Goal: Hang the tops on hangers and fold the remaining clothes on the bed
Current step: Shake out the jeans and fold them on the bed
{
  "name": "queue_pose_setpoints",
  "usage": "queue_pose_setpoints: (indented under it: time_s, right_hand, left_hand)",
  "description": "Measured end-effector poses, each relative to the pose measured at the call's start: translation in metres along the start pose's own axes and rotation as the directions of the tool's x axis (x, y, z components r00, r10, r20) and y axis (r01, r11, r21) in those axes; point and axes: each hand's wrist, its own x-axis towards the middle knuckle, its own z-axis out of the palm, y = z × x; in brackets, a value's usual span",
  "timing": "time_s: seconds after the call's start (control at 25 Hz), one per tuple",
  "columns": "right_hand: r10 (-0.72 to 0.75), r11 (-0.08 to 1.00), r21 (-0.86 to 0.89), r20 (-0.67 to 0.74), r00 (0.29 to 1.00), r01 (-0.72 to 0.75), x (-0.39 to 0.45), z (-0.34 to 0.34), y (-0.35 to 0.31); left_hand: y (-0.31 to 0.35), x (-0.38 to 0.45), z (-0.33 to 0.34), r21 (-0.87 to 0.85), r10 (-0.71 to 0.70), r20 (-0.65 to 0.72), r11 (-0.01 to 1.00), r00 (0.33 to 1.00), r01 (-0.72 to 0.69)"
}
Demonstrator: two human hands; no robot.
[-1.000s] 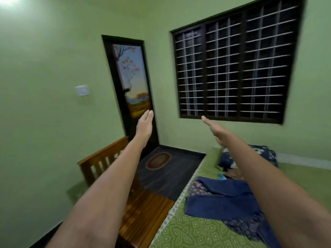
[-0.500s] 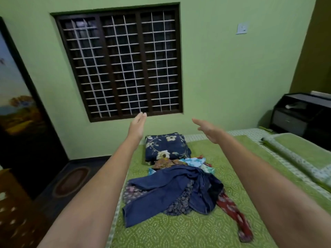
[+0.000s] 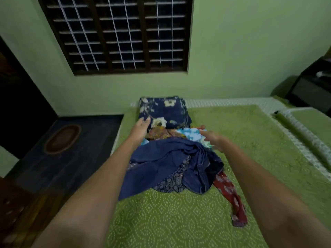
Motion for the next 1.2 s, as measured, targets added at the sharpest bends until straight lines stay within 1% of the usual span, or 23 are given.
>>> queue_pose_setpoints:
  time_s: [0.12,0.2,0.32,0.4,0.48,0.52,0.56,0.6,0.68,0.72,0.76,0.8,0.88,0.92,0.96,1.0,1.04,1.08,1.12,1.16,1.2]
  right_hand:
    - [0.191,0.977,-0.097,0.008,0.982,-0.189,0.057,0.028,0.058]
    - [0.261,0.948,-0.191,0.002,0.965,-0.256,0.092,0.046,0.103]
    - [0.29,0.889,-0.37,-0.001,0.957,-0.27,0.143,0.07,0.169]
    - [0.327,0.829,-0.49,0.031,0.944,-0.271,0.172,0.085,0.209]
    - [0.342,0.783,-0.56,0.027,0.939,-0.269,0.204,0.096,0.246]
    - [0.324,0.773,-0.576,-0.001,0.946,-0.265,0.219,0.099,0.262]
    - [0.287,0.768,-0.588,-0.04,0.957,-0.255,0.232,0.102,0.276]
    - [0.23,0.771,-0.588,-0.099,0.968,-0.243,0.244,0.104,0.287]
    - [0.078,0.785,-0.588,-0.217,0.973,-0.195,0.27,0.104,0.303]
    - [0.027,0.782,-0.598,-0.252,0.967,-0.178,0.282,0.104,0.306]
    - [0.006,0.775,-0.607,-0.273,0.962,-0.177,0.293,0.104,0.307]
    - [0.015,0.777,-0.598,-0.292,0.956,-0.195,0.304,0.104,0.31]
    - [0.075,0.791,-0.556,-0.327,0.942,-0.256,0.323,0.104,0.315]
    - [0.092,0.793,-0.545,-0.333,0.938,-0.272,0.328,0.105,0.317]
    - [0.096,0.794,-0.543,-0.332,0.938,-0.273,0.33,0.107,0.319]
    - [0.093,0.796,-0.544,-0.325,0.941,-0.266,0.329,0.108,0.321]
    - [0.089,0.804,-0.537,-0.314,0.945,-0.254,0.325,0.109,0.32]
    - [0.08,0.824,-0.516,-0.304,0.949,-0.235,0.319,0.109,0.318]
    - [0.074,0.848,-0.48,-0.308,0.949,-0.222,0.31,0.109,0.315]
    - [0.082,0.874,-0.433,-0.319,0.944,-0.222,0.301,0.108,0.311]
    - [0.101,0.897,-0.379,-0.323,0.941,-0.227,0.291,0.106,0.306]
  left_hand:
    - [-0.064,0.036,0.053,0.079,-0.172,0.102,0.983,0.98,0.165]
    - [-0.11,0.054,0.088,0.149,-0.256,0.165,0.961,0.953,0.232]
    - [-0.182,0.087,0.142,0.294,-0.302,0.286,0.931,0.91,0.217]
    - [-0.232,0.109,0.178,0.434,-0.329,0.359,0.887,0.873,0.156]
    - [-0.281,0.128,0.217,0.541,-0.377,0.415,0.834,0.828,0.108]
    - [-0.302,0.135,0.236,0.595,-0.38,0.44,0.802,0.813,0.053]
    - [-0.318,0.139,0.254,0.648,-0.355,0.464,0.761,0.811,-0.038]
    - [-0.334,0.143,0.272,0.696,-0.304,0.491,0.701,0.817,-0.157]
    - [-0.354,0.151,0.308,0.742,-0.142,0.547,0.539,0.825,-0.399]
    - [-0.362,0.156,0.322,0.751,-0.075,0.574,0.446,0.816,-0.487]
    - [-0.368,0.162,0.334,0.754,-0.03,0.599,0.358,0.8,-0.551]
    - [-0.375,0.169,0.344,0.756,-0.019,0.617,0.294,0.787,-0.585]
    - [-0.389,0.18,0.357,0.734,0.024,0.65,0.237,0.759,-0.636]
    - [-0.394,0.183,0.359,0.71,0.068,0.672,0.221,0.737,-0.668]
    - [-0.394,0.185,0.359,0.686,0.101,0.688,0.23,0.718,-0.69]
    - [-0.393,0.187,0.357,0.665,0.127,0.689,0.279,0.713,-0.692]
    - [-0.389,0.188,0.355,0.65,0.134,0.671,0.368,0.73,-0.665]
    - [-0.383,0.188,0.352,0.64,0.132,0.631,0.468,0.764,-0.609]
    - [-0.377,0.187,0.348,0.637,0.099,0.572,0.572,0.814,-0.517]
    - [-0.371,0.185,0.341,0.628,0.037,0.513,0.666,0.858,-0.404]
    - [-0.366,0.179,0.331,0.614,-0.029,0.469,0.729,0.883,-0.302]
